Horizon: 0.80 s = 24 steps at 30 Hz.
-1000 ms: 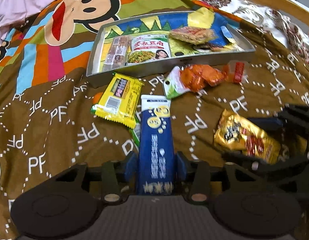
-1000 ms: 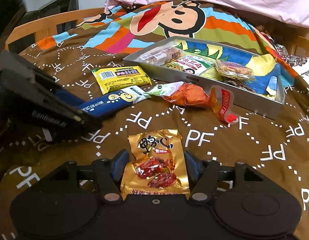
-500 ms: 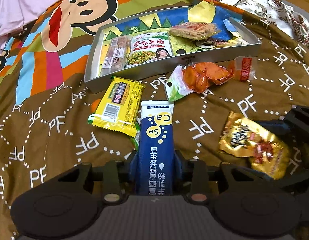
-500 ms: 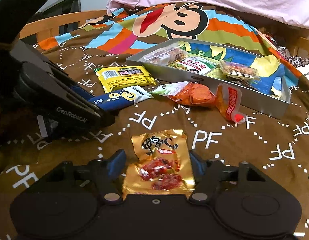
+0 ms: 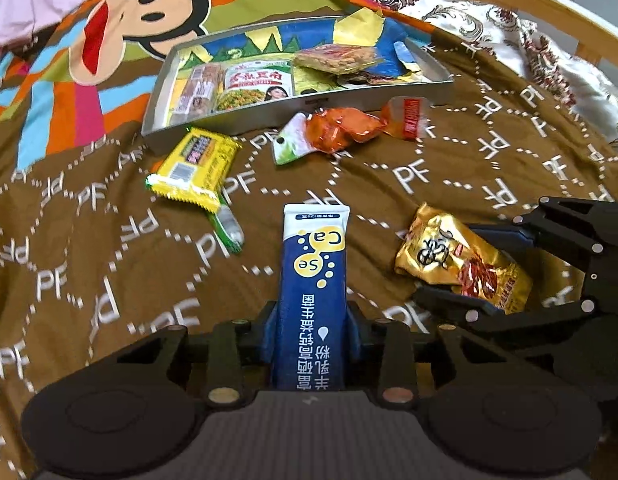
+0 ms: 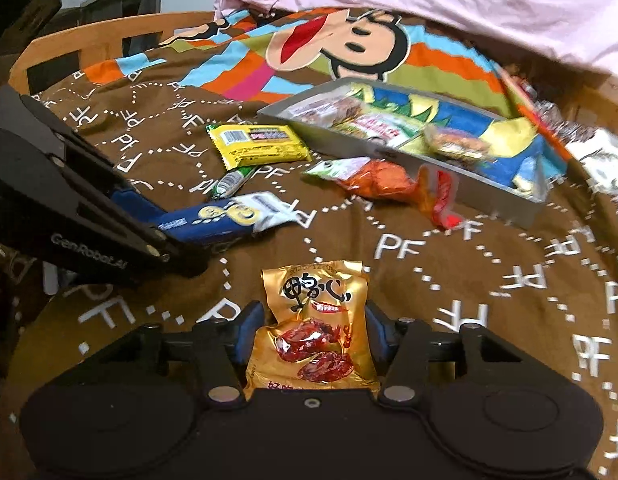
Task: Organize snacks
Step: 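Lift and carry the blue tube and gold packet over the tray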
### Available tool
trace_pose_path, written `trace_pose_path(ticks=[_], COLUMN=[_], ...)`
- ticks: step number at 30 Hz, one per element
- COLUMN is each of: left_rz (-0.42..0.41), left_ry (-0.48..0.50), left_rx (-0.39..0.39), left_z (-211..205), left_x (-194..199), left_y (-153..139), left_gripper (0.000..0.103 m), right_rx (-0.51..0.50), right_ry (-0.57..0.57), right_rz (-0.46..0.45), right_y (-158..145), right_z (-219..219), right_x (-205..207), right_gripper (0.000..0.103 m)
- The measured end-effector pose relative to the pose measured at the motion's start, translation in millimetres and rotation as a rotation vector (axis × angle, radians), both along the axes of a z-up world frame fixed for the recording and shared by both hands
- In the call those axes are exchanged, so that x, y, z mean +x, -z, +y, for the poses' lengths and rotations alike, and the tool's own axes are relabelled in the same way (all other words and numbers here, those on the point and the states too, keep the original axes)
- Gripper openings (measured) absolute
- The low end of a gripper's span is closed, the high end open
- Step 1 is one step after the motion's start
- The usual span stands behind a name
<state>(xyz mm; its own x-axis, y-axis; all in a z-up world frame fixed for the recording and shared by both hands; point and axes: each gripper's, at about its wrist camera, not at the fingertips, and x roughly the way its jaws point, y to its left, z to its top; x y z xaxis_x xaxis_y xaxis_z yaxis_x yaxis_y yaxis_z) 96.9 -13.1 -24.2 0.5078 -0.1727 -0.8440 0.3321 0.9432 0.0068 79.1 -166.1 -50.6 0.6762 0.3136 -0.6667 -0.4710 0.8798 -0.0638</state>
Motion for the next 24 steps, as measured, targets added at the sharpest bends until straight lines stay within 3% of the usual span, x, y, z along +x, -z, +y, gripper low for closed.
trace_pose_path(ticks=[9, 24], left_rz=[0.027, -0.187], left_ry=[-0.045, -0.056], left_rx=[-0.122, -0.203], left_z=[8.0, 3.8], left_x=[-11.2, -7.6], left_y=[-11.5, -54.3], left_gripper=[0.036, 0.036], right_rx=[-0.031, 0.016], right_ry=[0.063, 0.093], right_rz=[-0.125, -0.317], right_y=[-22.4, -52.3], right_z=[-15.0, -22.9], right_x=[-29.6, -22.7], right_gripper=[0.055, 0.055])
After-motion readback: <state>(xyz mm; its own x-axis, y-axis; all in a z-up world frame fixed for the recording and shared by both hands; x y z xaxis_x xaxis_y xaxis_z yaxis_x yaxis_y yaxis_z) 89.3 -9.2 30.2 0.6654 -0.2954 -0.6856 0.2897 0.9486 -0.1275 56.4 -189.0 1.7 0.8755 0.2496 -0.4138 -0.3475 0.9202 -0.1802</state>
